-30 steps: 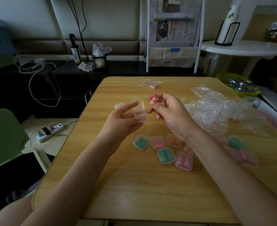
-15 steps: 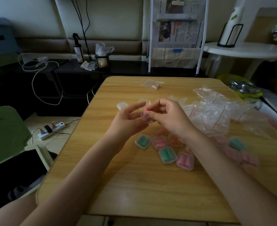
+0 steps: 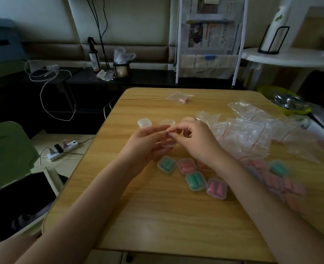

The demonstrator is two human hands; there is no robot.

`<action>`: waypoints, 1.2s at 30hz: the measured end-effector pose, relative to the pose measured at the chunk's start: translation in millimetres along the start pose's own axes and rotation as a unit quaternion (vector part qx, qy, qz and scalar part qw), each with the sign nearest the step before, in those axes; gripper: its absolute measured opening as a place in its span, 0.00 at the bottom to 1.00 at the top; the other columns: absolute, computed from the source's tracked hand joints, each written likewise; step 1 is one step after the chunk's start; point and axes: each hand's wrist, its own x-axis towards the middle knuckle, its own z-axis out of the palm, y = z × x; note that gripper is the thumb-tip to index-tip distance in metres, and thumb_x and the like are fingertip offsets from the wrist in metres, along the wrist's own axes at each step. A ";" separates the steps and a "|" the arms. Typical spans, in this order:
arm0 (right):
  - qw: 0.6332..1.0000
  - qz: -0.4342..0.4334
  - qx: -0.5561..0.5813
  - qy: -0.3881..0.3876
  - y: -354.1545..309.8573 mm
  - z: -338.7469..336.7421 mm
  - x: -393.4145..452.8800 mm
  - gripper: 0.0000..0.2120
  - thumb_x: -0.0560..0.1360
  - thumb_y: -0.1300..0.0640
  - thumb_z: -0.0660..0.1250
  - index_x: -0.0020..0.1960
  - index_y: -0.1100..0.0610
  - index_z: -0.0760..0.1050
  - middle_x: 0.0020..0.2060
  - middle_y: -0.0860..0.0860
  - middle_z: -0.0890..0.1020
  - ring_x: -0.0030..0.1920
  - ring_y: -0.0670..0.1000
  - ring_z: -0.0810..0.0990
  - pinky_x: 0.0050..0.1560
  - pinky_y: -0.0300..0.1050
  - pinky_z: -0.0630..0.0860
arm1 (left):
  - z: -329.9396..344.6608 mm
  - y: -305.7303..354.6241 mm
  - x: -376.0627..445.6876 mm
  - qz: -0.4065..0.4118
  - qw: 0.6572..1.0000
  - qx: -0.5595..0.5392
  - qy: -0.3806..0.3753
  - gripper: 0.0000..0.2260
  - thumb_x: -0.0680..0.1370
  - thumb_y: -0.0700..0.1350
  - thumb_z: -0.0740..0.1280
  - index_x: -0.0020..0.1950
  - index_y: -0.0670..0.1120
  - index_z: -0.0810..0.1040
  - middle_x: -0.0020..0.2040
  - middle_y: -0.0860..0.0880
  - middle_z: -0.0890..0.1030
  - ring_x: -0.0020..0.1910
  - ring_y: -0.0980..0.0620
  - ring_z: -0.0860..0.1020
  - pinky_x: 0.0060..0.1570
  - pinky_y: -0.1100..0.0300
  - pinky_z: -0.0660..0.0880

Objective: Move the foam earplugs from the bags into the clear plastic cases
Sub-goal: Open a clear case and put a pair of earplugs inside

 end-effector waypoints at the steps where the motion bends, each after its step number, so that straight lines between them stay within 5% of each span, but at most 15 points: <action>1: 1.000 0.000 0.002 -0.008 -0.1 0.0 -0.2 0.07 0.75 0.59 0.69 0.49 0.49 0.83 0.39 0.45 0.73 0.35 0.42 0.69 0.39 0.29 0.67 | -0.9 0.2 0.5 0.000 1.000 -0.001 0.001 0.10 0.78 0.36 0.63 0.59 0.40 0.77 0.52 0.38 0.82 0.47 0.48 0.82 0.50 0.57 0.79; 8: 0.997 -0.015 0.072 0.029 -9.9 -1.8 -5.9 0.08 0.77 0.60 0.66 0.52 0.50 0.81 0.43 0.48 0.78 0.38 0.47 0.74 0.38 0.33 0.72 | -16.6 13.1 0.1 0.047 0.995 -0.015 0.081 0.11 0.76 0.37 0.67 0.58 0.42 0.78 0.50 0.41 0.84 0.48 0.49 0.83 0.45 0.61 0.81; 11: 0.998 -0.028 -0.009 -0.062 -20.0 5.4 -12.4 0.06 0.75 0.54 0.67 0.51 0.50 0.79 0.43 0.39 0.78 0.41 0.40 0.74 0.46 0.35 0.74 | -26.7 15.6 -3.5 0.068 0.985 0.006 0.159 0.10 0.73 0.36 0.70 0.52 0.43 0.80 0.50 0.42 0.83 0.46 0.50 0.83 0.42 0.62 0.80; 15: 0.970 -0.113 -0.132 -0.172 -32.0 24.4 -16.7 0.14 0.78 0.45 0.62 0.63 0.41 0.75 0.63 0.40 0.76 0.65 0.44 0.67 0.63 0.47 0.57 | -31.4 21.2 -9.7 0.090 0.974 -0.008 0.207 0.09 0.72 0.34 0.71 0.49 0.46 0.81 0.46 0.45 0.83 0.46 0.51 0.81 0.44 0.61 0.80; 19: 0.941 -0.150 -0.216 -0.215 -33.2 37.1 -20.8 0.14 0.80 0.51 0.60 0.65 0.45 0.75 0.67 0.41 0.73 0.66 0.47 0.65 0.66 0.46 0.53 | -32.5 21.5 -10.0 0.076 0.976 -0.032 0.204 0.09 0.73 0.36 0.70 0.51 0.47 0.81 0.42 0.49 0.84 0.44 0.53 0.82 0.44 0.62 0.80; 23: 0.968 -0.135 -0.102 -0.184 -26.8 40.6 -19.5 0.12 0.76 0.64 0.65 0.57 0.56 0.81 0.52 0.50 0.82 0.55 0.50 0.75 0.60 0.47 0.69 | -26.5 17.6 -8.7 0.048 0.983 0.006 0.175 0.09 0.75 0.38 0.70 0.54 0.46 0.81 0.45 0.44 0.84 0.44 0.52 0.83 0.36 0.64 0.79; 27: 0.985 -0.122 -0.022 -0.116 -27.4 32.8 -19.6 0.11 0.73 0.66 0.68 0.54 0.58 0.81 0.47 0.51 0.81 0.46 0.45 0.75 0.50 0.39 0.72 | -20.8 13.6 -9.0 0.069 0.979 0.085 0.173 0.06 0.76 0.40 0.69 0.53 0.45 0.80 0.44 0.42 0.83 0.35 0.53 0.81 0.30 0.65 0.76; 31: 0.991 -0.125 0.008 -0.048 -23.9 22.6 -17.2 0.08 0.72 0.64 0.72 0.50 0.58 0.82 0.46 0.49 0.82 0.47 0.43 0.77 0.52 0.39 0.74 | -19.3 14.3 -7.9 0.081 0.976 0.082 0.185 0.04 0.78 0.41 0.66 0.50 0.43 0.80 0.46 0.42 0.83 0.43 0.49 0.84 0.40 0.62 0.80; 36: 0.982 -0.166 0.010 0.092 -20.5 16.4 -14.2 0.08 0.71 0.65 0.72 0.49 0.58 0.82 0.48 0.49 0.81 0.51 0.39 0.76 0.55 0.25 0.69 | -17.9 15.7 -7.6 0.062 0.985 0.052 0.155 0.05 0.78 0.39 0.64 0.49 0.42 0.80 0.47 0.41 0.82 0.43 0.51 0.84 0.40 0.65 0.78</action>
